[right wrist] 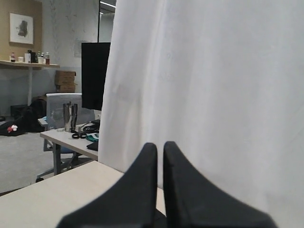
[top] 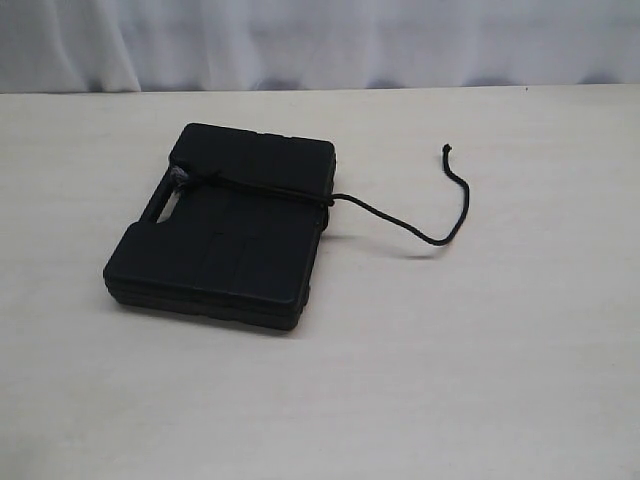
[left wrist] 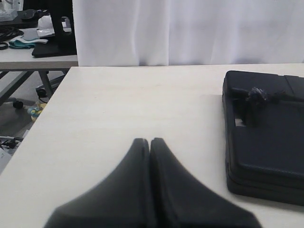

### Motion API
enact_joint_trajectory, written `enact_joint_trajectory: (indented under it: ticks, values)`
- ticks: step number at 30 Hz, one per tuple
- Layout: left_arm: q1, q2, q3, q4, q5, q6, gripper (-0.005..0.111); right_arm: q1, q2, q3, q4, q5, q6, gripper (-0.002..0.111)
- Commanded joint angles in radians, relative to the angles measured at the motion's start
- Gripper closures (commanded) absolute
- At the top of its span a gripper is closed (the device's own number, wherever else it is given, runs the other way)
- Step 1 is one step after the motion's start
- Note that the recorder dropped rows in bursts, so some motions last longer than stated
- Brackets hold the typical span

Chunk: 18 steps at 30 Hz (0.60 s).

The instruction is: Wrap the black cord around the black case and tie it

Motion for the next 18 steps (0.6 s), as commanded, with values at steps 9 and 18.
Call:
enact_joint_trajectory:
  ticks: [9, 18]
  values:
    - [0.001, -0.003, 0.004, -0.008, -0.002, 0.002, 0.107, -0.149, -0.005, 0.155, -0.375, -0.091, 0.468, 0.104]
    - [0.001, -0.003, 0.004, -0.008, -0.002, 0.002, 0.107, -0.362, -0.211, 0.335, -0.680, -0.141, 0.785, 0.104]
